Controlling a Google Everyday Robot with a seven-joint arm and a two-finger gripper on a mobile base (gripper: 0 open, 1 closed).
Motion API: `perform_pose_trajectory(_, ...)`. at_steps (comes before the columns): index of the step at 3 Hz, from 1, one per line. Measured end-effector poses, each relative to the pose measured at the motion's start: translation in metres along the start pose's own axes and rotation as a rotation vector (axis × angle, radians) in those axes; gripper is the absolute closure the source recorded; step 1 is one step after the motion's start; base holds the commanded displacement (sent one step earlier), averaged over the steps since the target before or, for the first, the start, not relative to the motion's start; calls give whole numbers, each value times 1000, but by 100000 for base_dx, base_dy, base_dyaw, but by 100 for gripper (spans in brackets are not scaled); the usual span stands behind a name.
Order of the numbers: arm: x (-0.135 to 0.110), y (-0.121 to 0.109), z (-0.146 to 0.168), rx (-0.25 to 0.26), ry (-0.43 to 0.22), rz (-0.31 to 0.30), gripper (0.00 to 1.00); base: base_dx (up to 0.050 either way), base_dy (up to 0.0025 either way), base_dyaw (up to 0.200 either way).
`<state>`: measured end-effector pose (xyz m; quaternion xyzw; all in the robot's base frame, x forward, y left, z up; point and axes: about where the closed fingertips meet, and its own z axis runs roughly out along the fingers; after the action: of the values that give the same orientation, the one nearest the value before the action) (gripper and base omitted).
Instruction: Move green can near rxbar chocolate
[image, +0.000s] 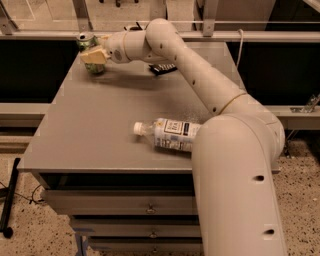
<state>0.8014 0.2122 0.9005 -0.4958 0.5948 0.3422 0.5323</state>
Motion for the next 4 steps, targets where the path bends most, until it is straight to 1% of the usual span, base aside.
perform_pose_trajectory(1, -16, 15, -32, 18, -47, 21, 88, 0, 0, 0)
perform_pose_trajectory(2, -31, 33, -99, 87, -59, 27, 100, 0, 0, 0)
perform_pose_trajectory(3, -42, 60, -171, 187, -47, 32, 100, 0, 0, 0)
perform_pose_trajectory(4, -14, 71, -244, 311, 5, 63, 100, 0, 0, 0)
